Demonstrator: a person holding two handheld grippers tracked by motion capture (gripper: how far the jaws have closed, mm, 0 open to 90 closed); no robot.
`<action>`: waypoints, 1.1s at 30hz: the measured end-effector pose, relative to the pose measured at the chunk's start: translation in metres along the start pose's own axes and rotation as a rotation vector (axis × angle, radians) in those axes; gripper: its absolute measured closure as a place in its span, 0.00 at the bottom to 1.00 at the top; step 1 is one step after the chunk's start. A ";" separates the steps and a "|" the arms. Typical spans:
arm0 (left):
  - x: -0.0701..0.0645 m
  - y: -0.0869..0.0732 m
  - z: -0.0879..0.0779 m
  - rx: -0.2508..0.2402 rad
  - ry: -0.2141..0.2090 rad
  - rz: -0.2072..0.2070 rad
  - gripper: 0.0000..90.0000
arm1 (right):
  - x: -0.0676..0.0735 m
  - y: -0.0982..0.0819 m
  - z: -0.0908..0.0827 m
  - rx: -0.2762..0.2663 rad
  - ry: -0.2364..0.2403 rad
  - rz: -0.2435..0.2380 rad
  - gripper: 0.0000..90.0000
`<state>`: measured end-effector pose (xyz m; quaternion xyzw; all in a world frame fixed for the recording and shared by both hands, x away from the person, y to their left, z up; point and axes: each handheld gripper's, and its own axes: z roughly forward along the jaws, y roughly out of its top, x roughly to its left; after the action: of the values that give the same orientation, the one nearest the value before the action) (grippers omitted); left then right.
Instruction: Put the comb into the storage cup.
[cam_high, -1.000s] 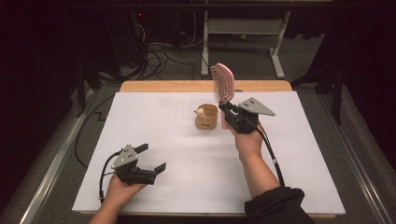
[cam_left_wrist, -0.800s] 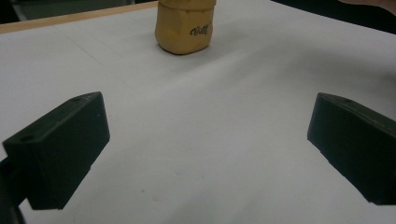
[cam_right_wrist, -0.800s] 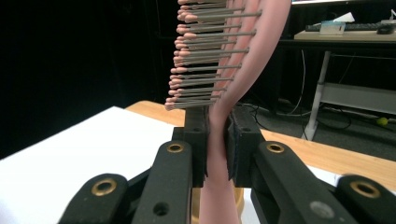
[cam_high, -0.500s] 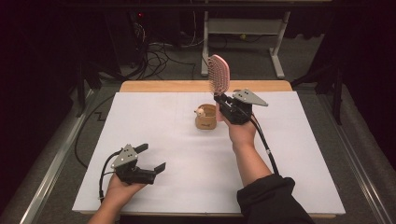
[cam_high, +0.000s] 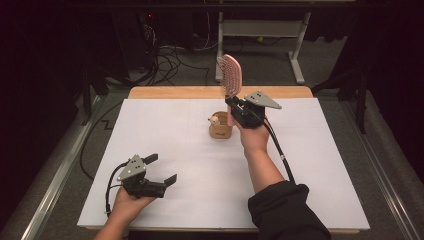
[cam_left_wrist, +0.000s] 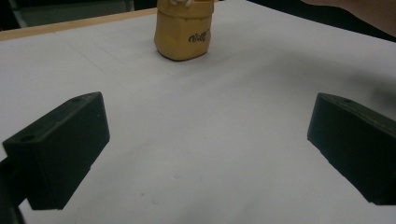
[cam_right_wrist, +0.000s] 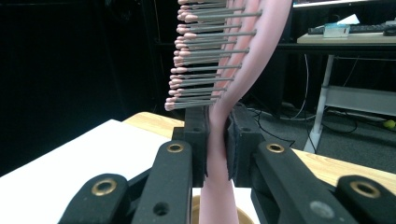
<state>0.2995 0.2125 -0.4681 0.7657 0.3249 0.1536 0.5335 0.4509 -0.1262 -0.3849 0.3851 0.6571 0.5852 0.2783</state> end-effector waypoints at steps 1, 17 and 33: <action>0.000 0.000 0.000 0.005 0.000 0.002 0.00 | 0.000 0.000 0.002 0.001 -0.002 0.002 0.91; -0.001 -0.001 -0.003 0.002 0.000 -0.003 0.00 | -0.007 -0.006 0.025 0.001 0.000 0.048 0.91; -0.002 -0.001 -0.005 -0.006 0.003 0.000 0.00 | -0.007 -0.028 0.040 0.053 -0.005 0.065 0.91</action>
<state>0.2945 0.2145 -0.4672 0.7637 0.3253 0.1560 0.5354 0.4820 -0.1104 -0.4197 0.4152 0.6588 0.5752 0.2505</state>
